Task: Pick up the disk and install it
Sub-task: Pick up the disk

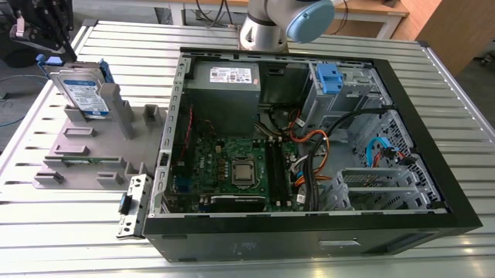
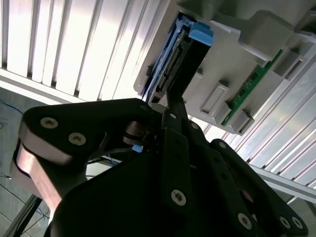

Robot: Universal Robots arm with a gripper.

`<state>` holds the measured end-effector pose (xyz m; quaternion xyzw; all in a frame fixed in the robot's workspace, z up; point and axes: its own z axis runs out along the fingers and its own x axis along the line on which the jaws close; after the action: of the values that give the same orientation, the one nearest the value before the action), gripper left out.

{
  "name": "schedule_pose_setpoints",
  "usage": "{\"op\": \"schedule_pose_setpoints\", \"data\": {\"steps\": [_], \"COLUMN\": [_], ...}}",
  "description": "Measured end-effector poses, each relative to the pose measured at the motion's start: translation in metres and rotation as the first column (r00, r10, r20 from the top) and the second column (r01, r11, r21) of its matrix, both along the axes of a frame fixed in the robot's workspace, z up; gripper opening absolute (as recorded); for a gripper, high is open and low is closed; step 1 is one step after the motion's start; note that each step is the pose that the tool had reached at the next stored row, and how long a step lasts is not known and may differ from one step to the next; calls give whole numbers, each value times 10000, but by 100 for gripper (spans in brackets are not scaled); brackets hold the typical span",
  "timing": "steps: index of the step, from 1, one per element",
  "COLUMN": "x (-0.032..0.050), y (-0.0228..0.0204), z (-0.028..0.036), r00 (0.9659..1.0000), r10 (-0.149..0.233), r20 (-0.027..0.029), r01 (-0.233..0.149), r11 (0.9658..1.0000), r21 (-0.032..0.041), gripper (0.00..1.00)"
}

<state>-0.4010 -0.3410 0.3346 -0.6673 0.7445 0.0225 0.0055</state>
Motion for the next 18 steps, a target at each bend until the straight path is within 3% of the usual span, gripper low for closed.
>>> {"op": "schedule_pose_setpoints", "data": {"steps": [4, 18], "x": [-1, 13], "y": [-3, -3], "z": [-10, -15], "r00": [10000, 10000], "r10": [1, 0], "r20": [1, 1], "r01": [-1, 0], "r11": [10000, 9999], "r21": [-97, -103], "gripper": [11, 11]}}
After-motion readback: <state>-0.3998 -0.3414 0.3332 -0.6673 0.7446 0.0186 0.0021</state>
